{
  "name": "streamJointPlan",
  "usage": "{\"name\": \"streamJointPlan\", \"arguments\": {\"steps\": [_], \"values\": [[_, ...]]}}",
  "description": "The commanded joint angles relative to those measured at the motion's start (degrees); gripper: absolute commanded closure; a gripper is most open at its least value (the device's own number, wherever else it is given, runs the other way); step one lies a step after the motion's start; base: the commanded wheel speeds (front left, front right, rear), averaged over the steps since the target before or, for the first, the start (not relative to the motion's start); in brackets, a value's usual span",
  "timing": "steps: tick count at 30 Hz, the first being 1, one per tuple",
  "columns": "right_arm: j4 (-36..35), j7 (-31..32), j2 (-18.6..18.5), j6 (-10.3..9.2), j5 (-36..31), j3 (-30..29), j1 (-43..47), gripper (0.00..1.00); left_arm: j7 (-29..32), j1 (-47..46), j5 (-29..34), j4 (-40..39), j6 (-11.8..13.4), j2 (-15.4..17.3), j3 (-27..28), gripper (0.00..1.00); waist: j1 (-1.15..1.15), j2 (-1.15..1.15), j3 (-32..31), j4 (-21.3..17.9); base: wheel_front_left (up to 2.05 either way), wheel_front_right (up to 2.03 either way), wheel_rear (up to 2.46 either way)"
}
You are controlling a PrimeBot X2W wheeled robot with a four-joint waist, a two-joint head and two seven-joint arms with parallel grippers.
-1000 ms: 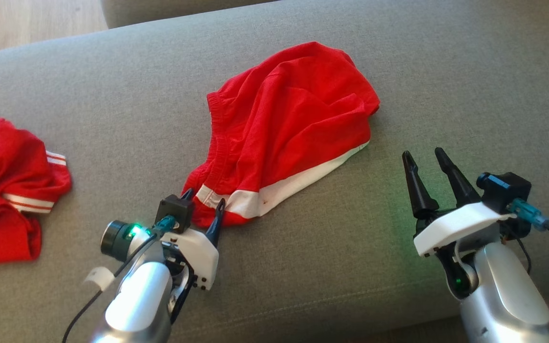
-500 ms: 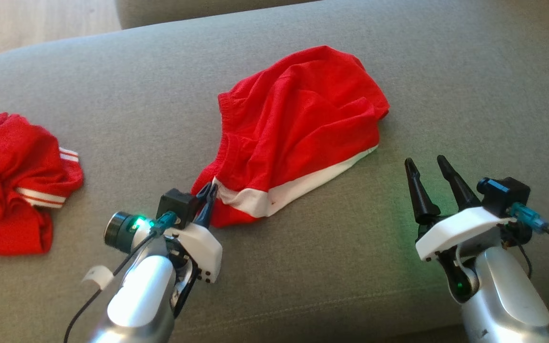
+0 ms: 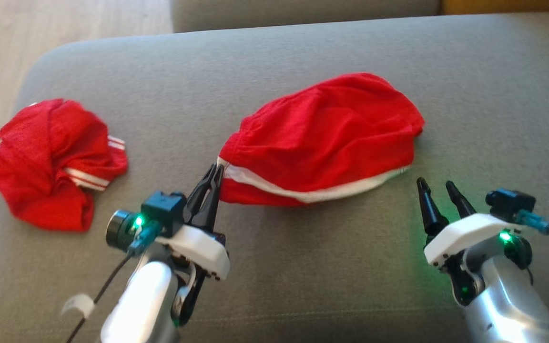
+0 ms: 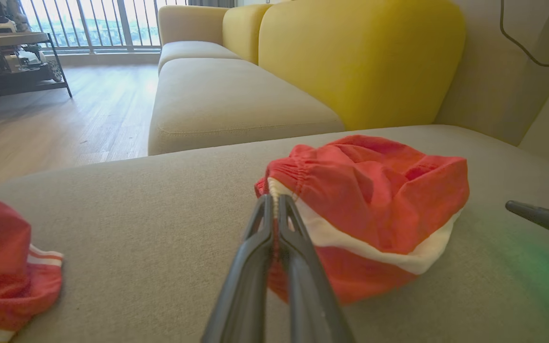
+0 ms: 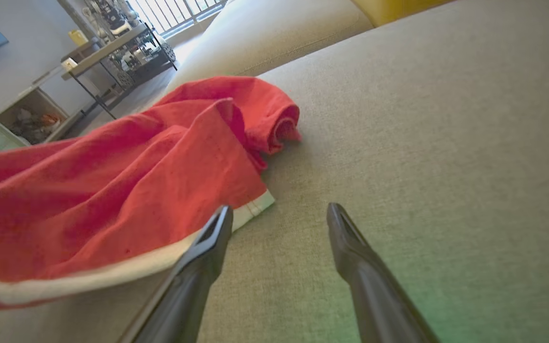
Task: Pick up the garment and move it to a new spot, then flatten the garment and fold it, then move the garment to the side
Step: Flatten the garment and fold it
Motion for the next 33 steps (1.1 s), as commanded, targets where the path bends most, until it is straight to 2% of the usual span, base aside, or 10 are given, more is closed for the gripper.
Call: {"name": "streamJointPlan", "arguments": {"steps": [1,8,17,28,33], "values": [[0.96,-0.06,0.26,-0.01,1.89,1.8,-3.94,0.0,-0.69,-0.49,-0.54,-3.18,0.57,0.65,2.44,1.0,0.0,0.0,-0.21,1.53,0.0,0.0,0.0],[13.93,-1.7,0.26,-0.01,4.44,4.77,-11.14,0.0,-0.7,2.73,-0.4,-6.74,1.12,0.32,2.75,1.0,0.0,0.0,0.29,4.78,0.0,0.0,0.0],[21.74,-3.03,0.26,-0.01,4.98,8.11,-14.18,0.0,-0.7,3.71,-0.11,-7.8,1.33,-0.06,3.14,1.0,0.0,0.0,0.35,6.03,0.0,0.0,0.0],[17.22,-3.16,0.26,-0.01,-0.4,6.9,-9.68,0.0,-0.71,4.39,0.49,-7.85,1.37,-0.35,3.82,1.0,0.0,0.0,0.02,5.2,0.0,0.0,0.0],[16.36,-3.16,0.26,-0.01,-0.92,7.39,-7.89,0.0,-0.71,4.26,0.87,-7.56,1.25,-0.44,3.95,1.0,0.0,0.0,0.08,5.0,0.0,0.0,0.0]]}}
